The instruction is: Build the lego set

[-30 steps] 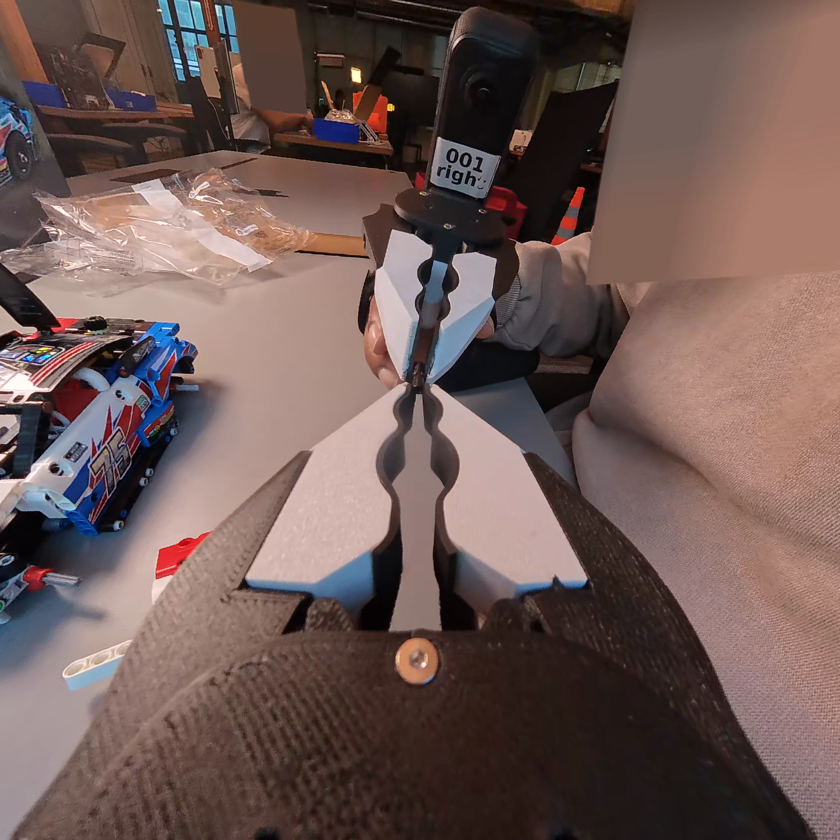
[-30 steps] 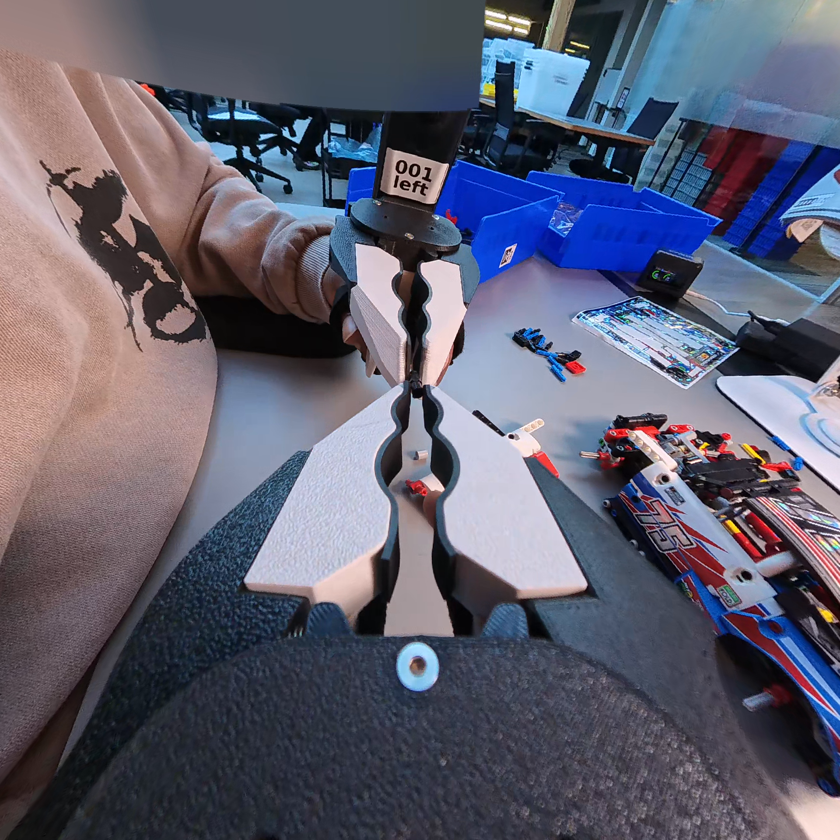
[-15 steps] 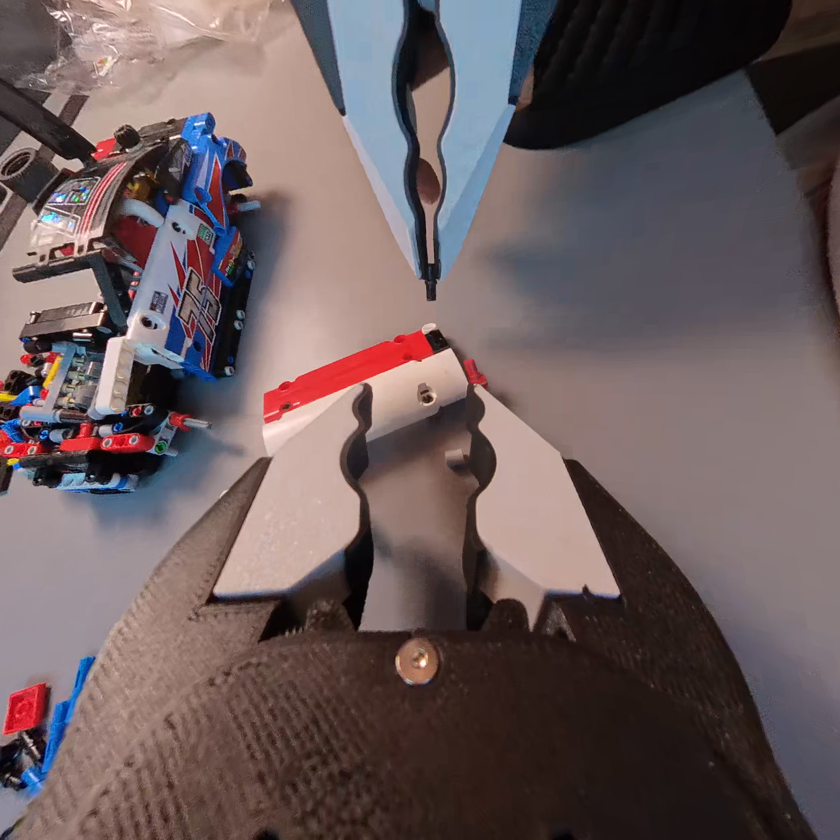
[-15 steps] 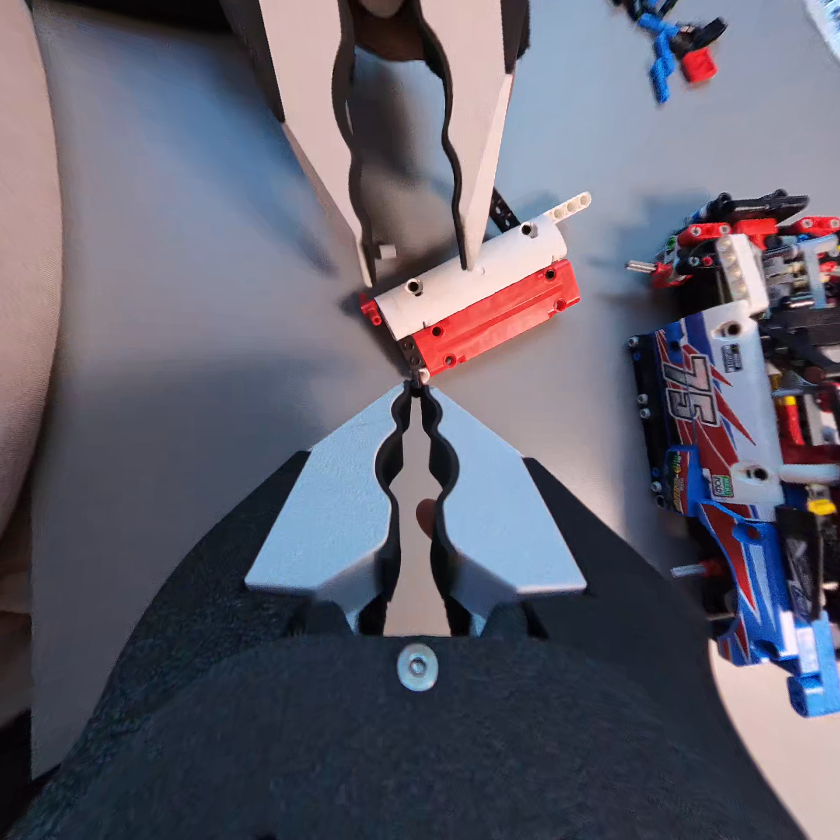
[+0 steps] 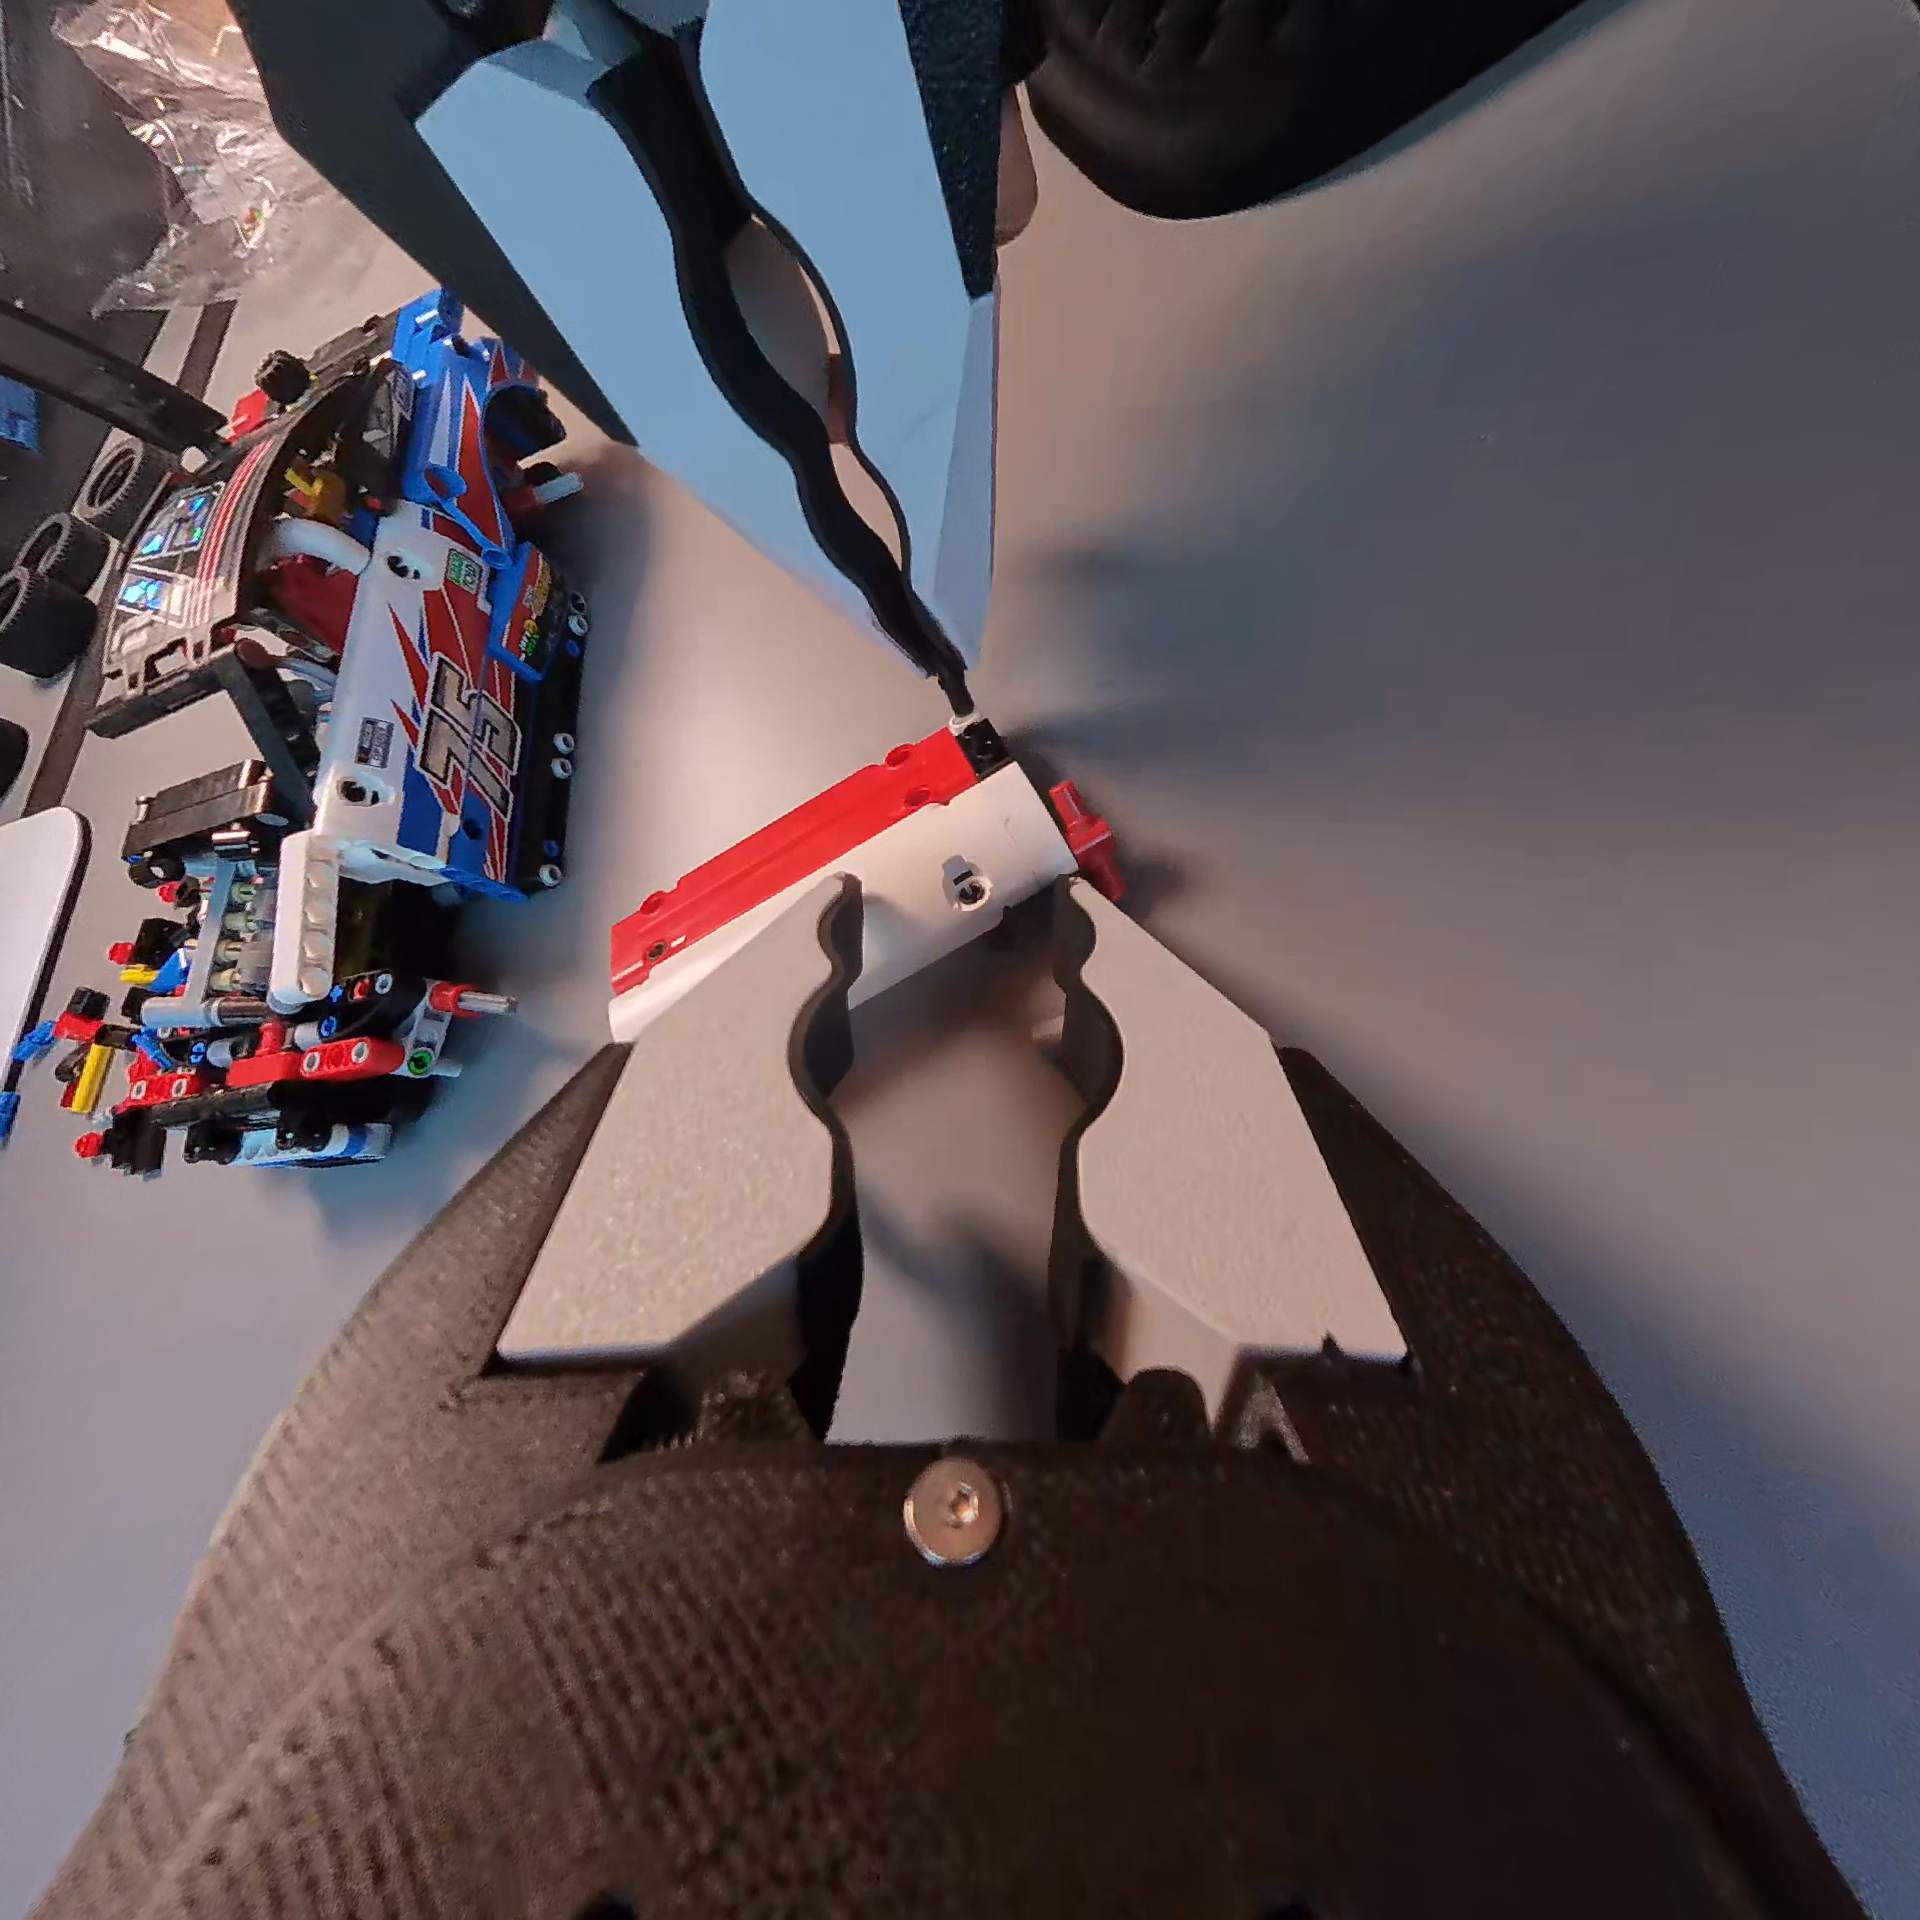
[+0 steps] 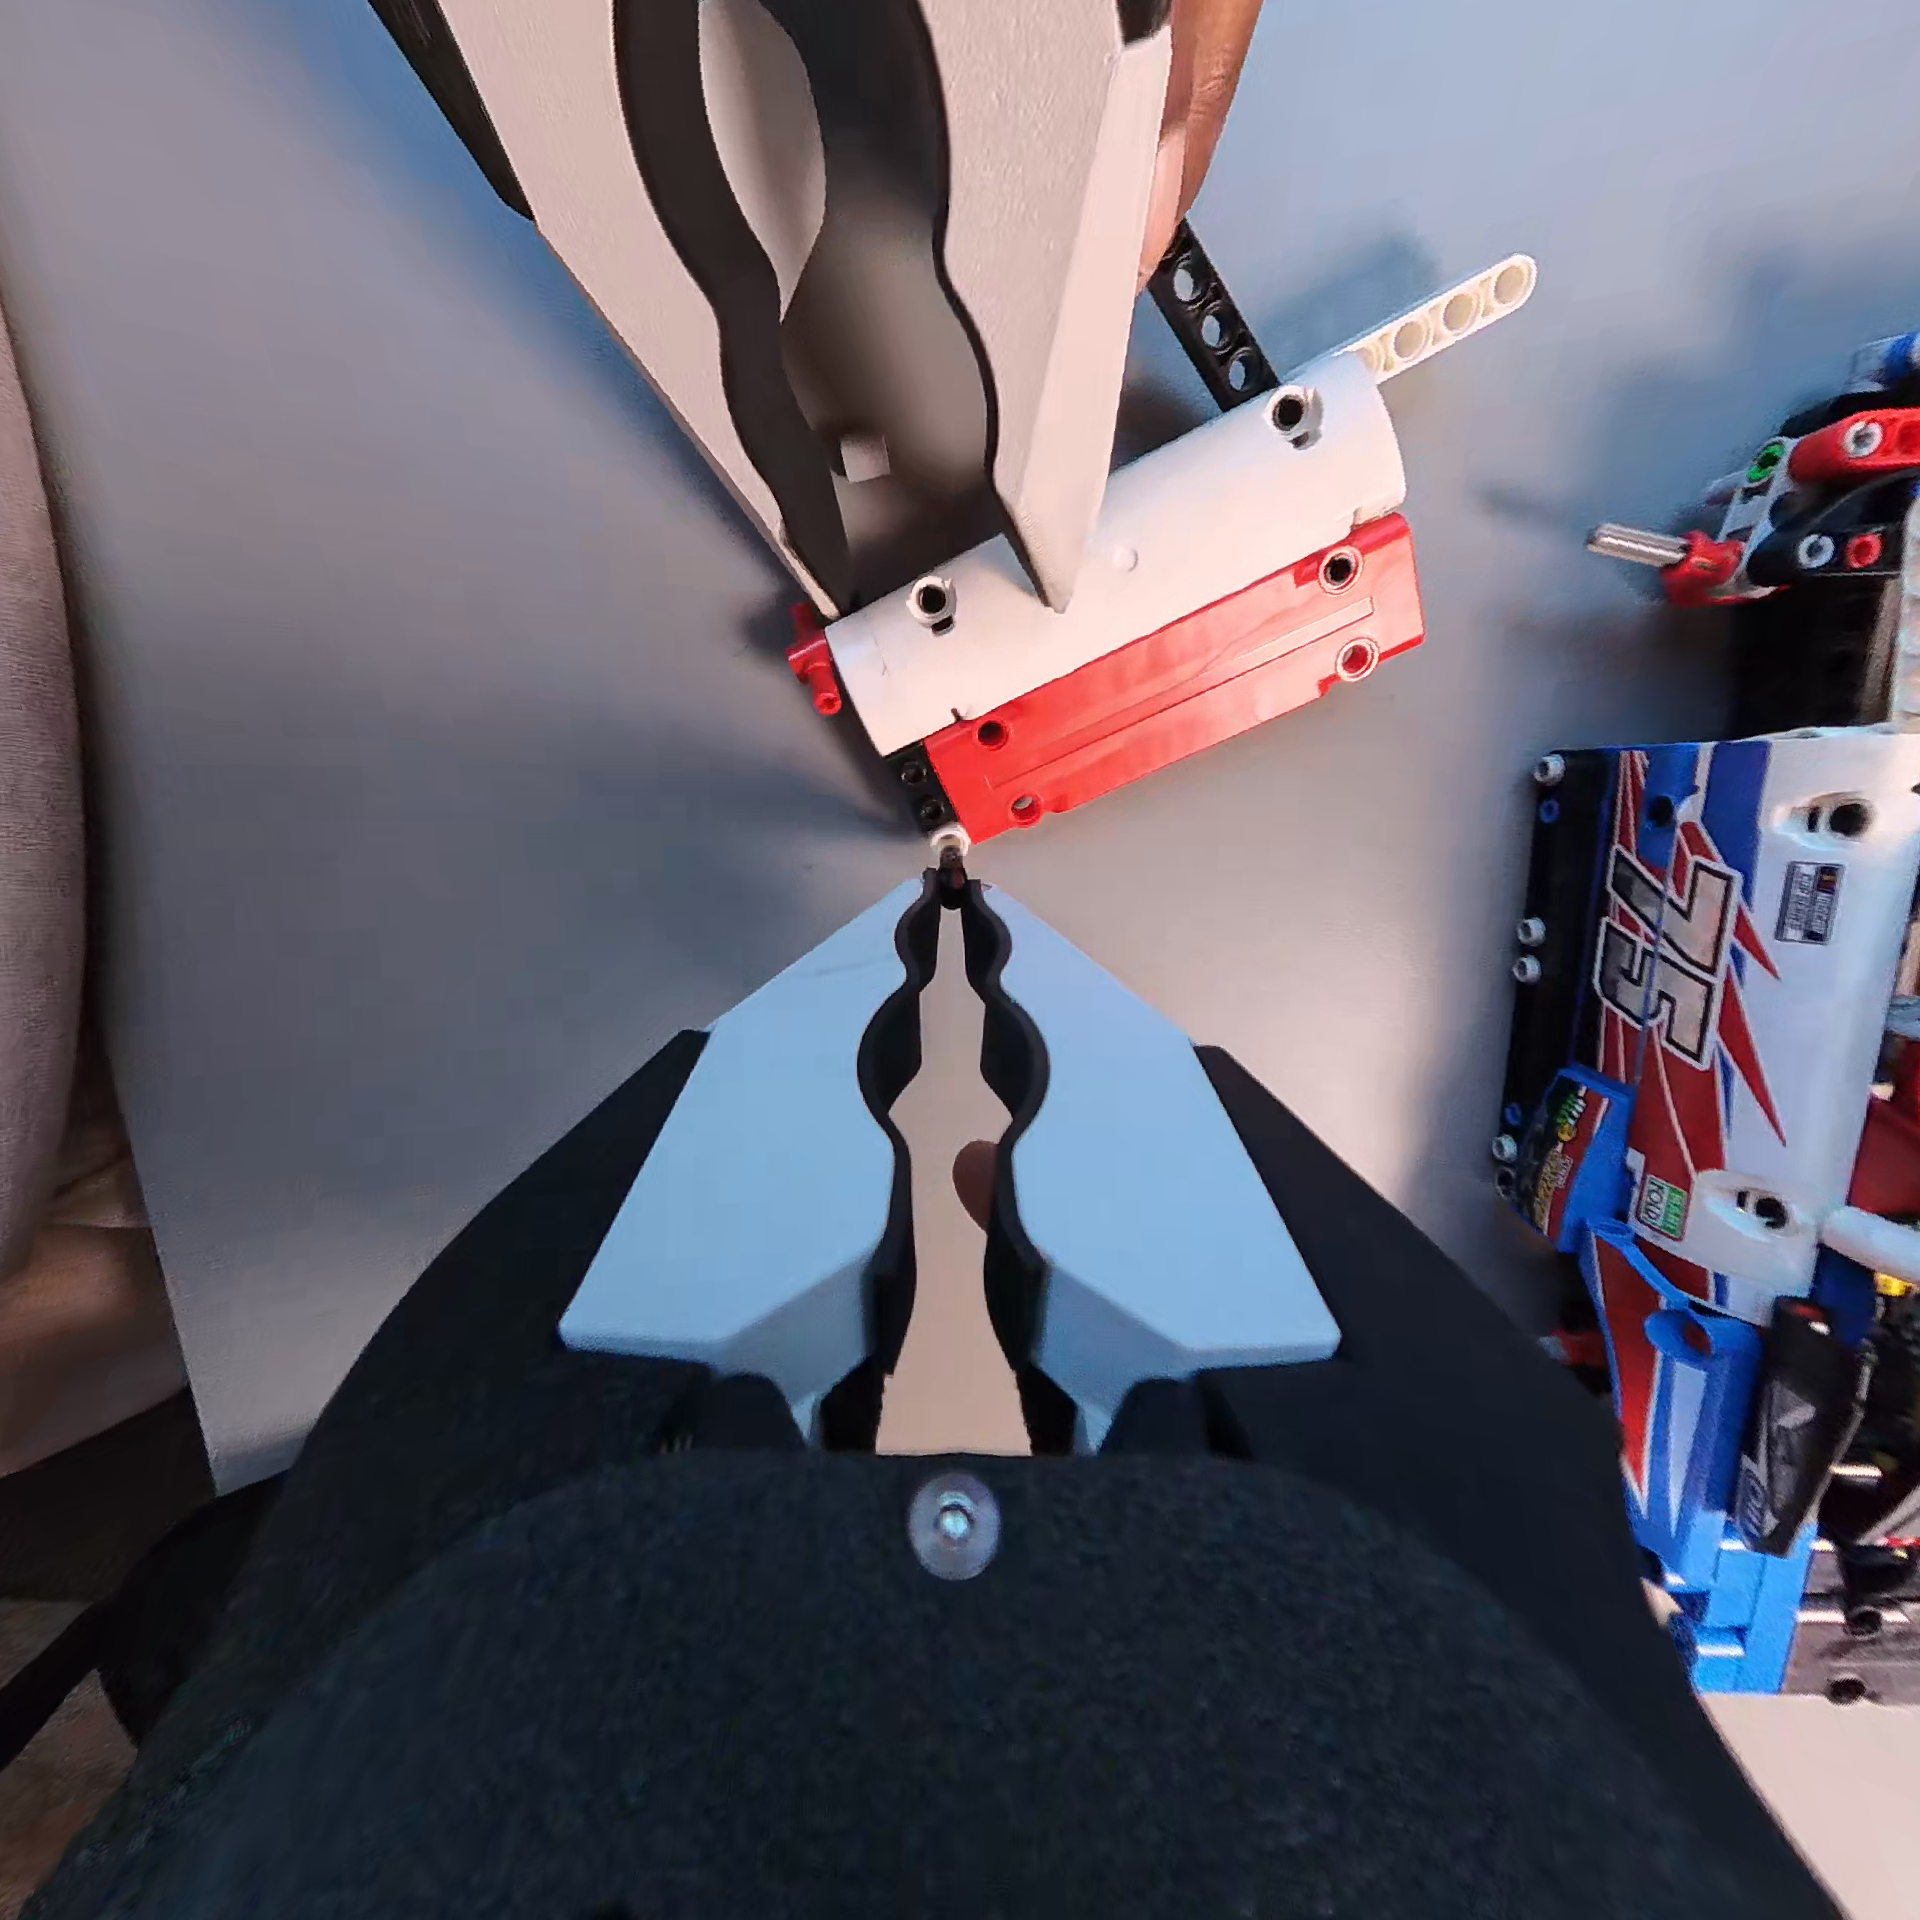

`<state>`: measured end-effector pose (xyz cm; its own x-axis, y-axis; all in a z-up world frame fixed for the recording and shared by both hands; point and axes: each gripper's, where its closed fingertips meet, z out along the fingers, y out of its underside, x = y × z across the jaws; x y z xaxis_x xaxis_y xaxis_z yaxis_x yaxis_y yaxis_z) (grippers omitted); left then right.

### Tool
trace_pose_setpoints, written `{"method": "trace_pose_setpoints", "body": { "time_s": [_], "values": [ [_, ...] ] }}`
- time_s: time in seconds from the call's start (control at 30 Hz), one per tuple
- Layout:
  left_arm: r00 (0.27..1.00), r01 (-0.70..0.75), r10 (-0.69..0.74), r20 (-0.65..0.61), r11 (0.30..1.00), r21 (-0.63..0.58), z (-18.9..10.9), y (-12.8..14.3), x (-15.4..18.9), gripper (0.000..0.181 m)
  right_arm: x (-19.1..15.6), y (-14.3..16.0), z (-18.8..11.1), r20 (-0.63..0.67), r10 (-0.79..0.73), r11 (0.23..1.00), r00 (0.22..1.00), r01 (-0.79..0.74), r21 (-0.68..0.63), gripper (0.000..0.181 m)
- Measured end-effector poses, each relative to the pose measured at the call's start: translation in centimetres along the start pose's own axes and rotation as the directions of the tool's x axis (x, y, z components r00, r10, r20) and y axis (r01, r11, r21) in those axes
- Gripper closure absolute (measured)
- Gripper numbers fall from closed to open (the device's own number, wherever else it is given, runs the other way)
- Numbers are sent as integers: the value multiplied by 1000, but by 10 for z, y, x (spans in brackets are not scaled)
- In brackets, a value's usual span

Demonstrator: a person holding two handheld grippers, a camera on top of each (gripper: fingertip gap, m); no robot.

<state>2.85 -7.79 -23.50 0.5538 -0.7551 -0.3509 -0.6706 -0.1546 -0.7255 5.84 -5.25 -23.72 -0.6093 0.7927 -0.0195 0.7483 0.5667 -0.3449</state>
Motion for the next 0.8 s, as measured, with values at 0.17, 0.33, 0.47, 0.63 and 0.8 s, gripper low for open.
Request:
{"method": "trace_pose_setpoints", "body": {
  "time_s": [0.17,0.33,0.47,0.63,0.8],
  "values": [
    [1000,-11,11,1,1000,-1,0,0,1,147,0,-1,1,13,3,1000,1000,-3,-25,181],
    [1000,-19,19,7,1000,-4,1,0,1,147,0,-2,1,21,-6,998,1000,7,-65,181],
    [1000,-20,20,8,1000,-2,2,0,1,147,0,-4,2,24,-7,997,1000,9,-77,181],
    [998,-57,58,23,998,-6,2,1,1,147,-1,-4,2,35,15,999,999,-13,-50,181],
    [996,-84,85,21,996,-9,2,2,1,145,-1,-4,2,51,71,996,996,-73,41,181]
  ]
}}
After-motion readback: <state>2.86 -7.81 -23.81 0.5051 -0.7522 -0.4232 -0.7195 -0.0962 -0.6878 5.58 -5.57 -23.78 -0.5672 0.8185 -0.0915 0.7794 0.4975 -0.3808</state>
